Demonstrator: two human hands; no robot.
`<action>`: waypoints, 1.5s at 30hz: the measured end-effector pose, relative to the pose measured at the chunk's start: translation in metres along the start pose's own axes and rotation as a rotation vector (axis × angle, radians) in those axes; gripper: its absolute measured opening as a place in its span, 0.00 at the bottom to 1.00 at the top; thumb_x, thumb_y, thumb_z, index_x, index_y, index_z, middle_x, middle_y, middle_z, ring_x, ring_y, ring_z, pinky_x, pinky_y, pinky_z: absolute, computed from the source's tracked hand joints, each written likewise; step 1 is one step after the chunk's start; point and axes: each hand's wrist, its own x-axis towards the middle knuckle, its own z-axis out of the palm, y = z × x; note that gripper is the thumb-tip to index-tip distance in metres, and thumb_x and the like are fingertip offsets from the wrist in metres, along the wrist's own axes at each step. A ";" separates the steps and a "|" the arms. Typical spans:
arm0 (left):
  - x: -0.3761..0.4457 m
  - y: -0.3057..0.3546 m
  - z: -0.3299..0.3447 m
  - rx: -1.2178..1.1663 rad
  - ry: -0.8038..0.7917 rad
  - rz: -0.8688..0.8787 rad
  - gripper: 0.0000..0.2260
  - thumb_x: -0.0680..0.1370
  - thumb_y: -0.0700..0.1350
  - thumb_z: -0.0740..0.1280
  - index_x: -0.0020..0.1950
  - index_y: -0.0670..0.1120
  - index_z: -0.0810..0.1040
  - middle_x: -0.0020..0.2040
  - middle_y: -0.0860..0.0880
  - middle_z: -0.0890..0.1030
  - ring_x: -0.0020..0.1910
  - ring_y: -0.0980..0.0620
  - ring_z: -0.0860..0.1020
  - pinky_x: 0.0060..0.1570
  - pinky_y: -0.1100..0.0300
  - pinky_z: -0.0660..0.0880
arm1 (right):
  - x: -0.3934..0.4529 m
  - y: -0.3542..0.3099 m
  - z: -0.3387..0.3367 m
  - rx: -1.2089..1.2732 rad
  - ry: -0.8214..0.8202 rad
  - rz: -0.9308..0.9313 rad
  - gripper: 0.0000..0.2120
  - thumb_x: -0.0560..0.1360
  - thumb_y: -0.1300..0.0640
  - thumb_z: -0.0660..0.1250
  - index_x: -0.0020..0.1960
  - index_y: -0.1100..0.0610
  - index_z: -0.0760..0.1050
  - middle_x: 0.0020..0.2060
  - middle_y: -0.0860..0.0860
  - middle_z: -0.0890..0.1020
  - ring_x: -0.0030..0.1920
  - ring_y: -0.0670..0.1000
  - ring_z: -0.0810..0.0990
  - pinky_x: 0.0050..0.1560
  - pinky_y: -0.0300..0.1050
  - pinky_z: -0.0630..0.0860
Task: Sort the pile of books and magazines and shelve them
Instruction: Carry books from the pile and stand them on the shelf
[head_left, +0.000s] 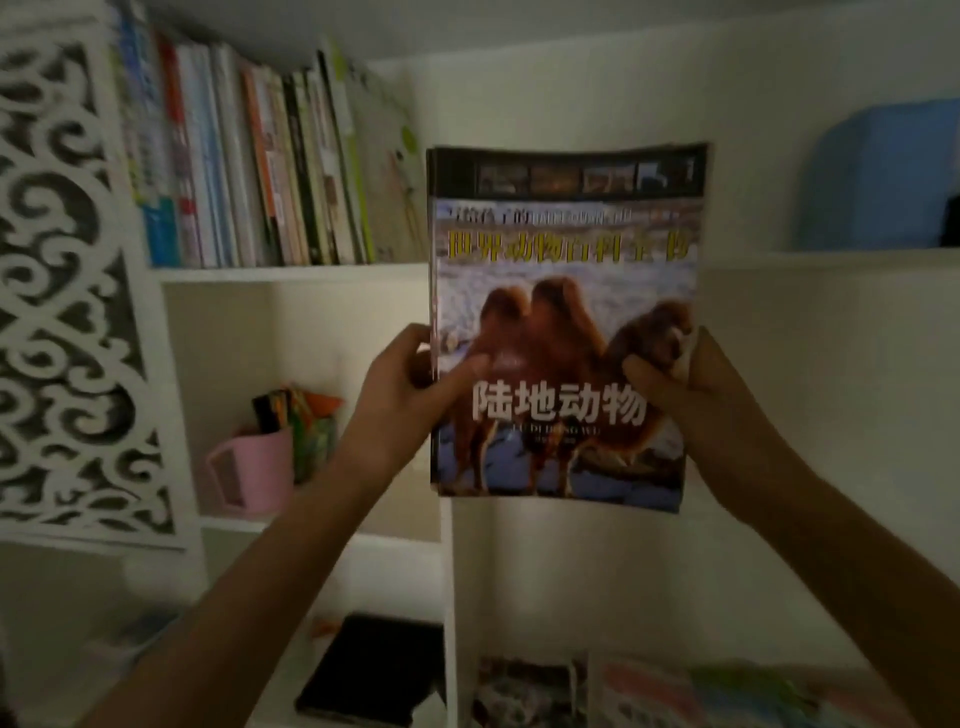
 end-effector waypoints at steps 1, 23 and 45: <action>0.019 0.004 -0.012 0.002 0.009 0.036 0.10 0.73 0.43 0.70 0.50 0.40 0.74 0.41 0.44 0.82 0.36 0.55 0.81 0.33 0.65 0.76 | 0.019 -0.007 0.011 0.008 -0.008 -0.024 0.19 0.74 0.60 0.67 0.64 0.58 0.69 0.57 0.54 0.80 0.54 0.52 0.81 0.52 0.50 0.77; 0.240 -0.031 -0.054 0.569 0.411 0.129 0.18 0.74 0.60 0.64 0.52 0.47 0.72 0.42 0.54 0.75 0.41 0.53 0.76 0.36 0.60 0.71 | 0.308 -0.002 0.112 0.153 -0.342 0.332 0.16 0.78 0.64 0.58 0.65 0.65 0.68 0.52 0.61 0.79 0.43 0.57 0.82 0.40 0.51 0.82; 0.226 -0.063 -0.115 0.839 -0.006 0.429 0.42 0.65 0.59 0.67 0.75 0.49 0.54 0.75 0.50 0.58 0.71 0.56 0.57 0.72 0.48 0.58 | 0.276 0.000 0.172 -0.264 -0.699 -0.028 0.35 0.70 0.59 0.73 0.71 0.48 0.62 0.64 0.46 0.72 0.61 0.51 0.76 0.58 0.57 0.76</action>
